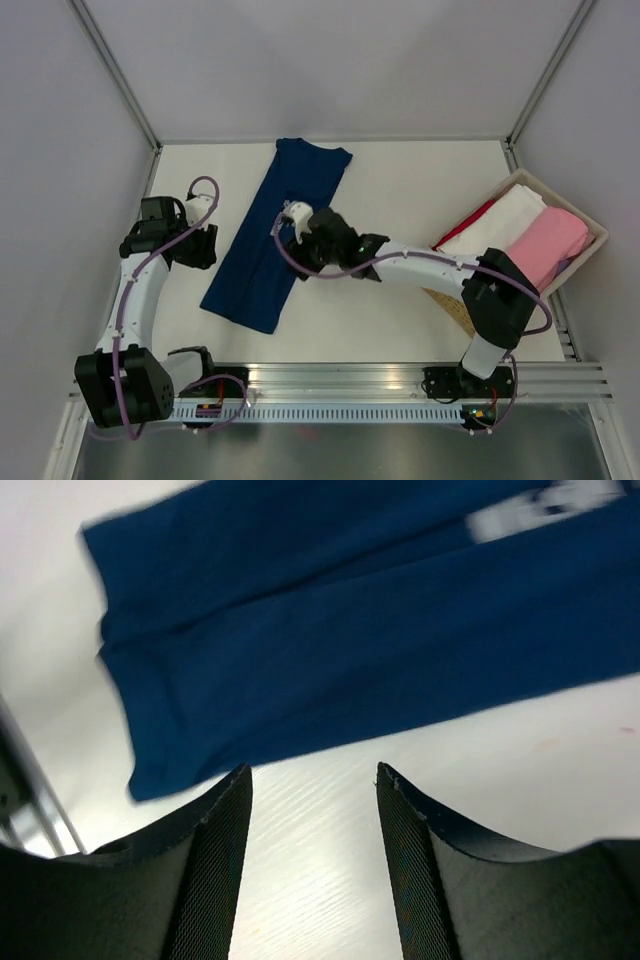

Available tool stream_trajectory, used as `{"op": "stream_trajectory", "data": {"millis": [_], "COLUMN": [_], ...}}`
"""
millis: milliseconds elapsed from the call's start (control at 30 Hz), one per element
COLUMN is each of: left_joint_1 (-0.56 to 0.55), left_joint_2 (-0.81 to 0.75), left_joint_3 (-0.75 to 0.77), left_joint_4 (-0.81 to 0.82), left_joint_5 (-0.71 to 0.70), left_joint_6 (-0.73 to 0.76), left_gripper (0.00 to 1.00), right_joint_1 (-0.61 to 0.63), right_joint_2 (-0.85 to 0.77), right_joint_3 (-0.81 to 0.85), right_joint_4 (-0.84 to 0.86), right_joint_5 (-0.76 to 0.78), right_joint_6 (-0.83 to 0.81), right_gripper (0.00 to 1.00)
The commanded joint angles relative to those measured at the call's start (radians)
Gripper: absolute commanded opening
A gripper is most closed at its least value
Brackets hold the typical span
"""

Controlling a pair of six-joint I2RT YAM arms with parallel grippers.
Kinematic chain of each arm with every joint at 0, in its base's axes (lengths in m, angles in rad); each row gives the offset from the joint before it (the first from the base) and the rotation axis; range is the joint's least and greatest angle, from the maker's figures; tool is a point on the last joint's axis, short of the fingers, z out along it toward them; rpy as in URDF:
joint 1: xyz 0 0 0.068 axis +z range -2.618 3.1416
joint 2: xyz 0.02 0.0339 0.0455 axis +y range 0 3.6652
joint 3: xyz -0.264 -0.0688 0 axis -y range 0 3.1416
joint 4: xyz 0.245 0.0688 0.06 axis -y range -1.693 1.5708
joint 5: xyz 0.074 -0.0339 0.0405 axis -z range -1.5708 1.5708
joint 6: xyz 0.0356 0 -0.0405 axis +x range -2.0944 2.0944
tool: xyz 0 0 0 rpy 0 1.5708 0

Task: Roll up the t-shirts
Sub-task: Fold the tshirt, then roll the tshirt

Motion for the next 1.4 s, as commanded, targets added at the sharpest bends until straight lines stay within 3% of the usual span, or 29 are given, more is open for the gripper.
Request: {"op": "stream_trajectory", "data": {"millis": [0, 133, 233, 567, 633, 667, 800, 1000, 1100, 1367], "left_joint_1": [0.007, 0.010, 0.010, 0.012, 0.010, 0.010, 0.012, 0.004, -0.033, -0.385], "left_joint_2": [-0.047, -0.087, -0.104, -0.107, -0.103, -0.103, -0.104, -0.090, -0.086, -0.051], "left_joint_3": [-0.017, -0.046, -0.059, -0.105, -0.102, -0.101, -0.109, -0.079, -0.063, 0.010], "left_joint_4": [0.007, 0.007, 0.008, 0.022, 0.024, 0.024, 0.021, -0.036, -0.059, -0.059], "left_joint_5": [0.004, -0.005, -0.014, -0.014, -0.008, -0.007, 0.024, 0.208, 0.277, 0.219], "left_joint_6": [-0.049, -0.044, -0.041, -0.021, -0.021, -0.020, 0.008, 0.058, 0.104, 0.150], "left_gripper": [0.53, 0.53, 0.53, 0.54, 0.53, 0.53, 0.54, 0.54, 0.58, 0.60], "right_joint_1": [0.127, 0.331, 0.407, 0.489, 0.486, 0.483, 0.468, 0.437, 0.426, 0.418], "right_joint_2": [-0.033, 0.016, 0.100, 0.257, 0.298, 0.305, 0.280, 0.078, -0.020, -0.128], "right_joint_3": [-0.077, -0.066, 0.006, 0.075, 0.098, 0.102, 0.025, -0.193, -0.293, -0.454], "right_joint_4": [0.019, 0.025, -0.012, -0.011, -0.029, -0.055, -0.084, -0.127, -0.162, -0.156], "right_joint_5": [0.024, 0.102, 0.150, 0.200, 0.248, 0.254, 0.242, 0.204, 0.185, 0.156], "right_joint_6": [-0.210, -0.282, -0.310, -0.336, -0.312, -0.302, -0.259, -0.117, -0.037, 0.130], "right_gripper": [0.59, 0.60, 0.60, 0.59, 0.48, 0.31, 0.00, 0.00, 0.00, 0.02]}}
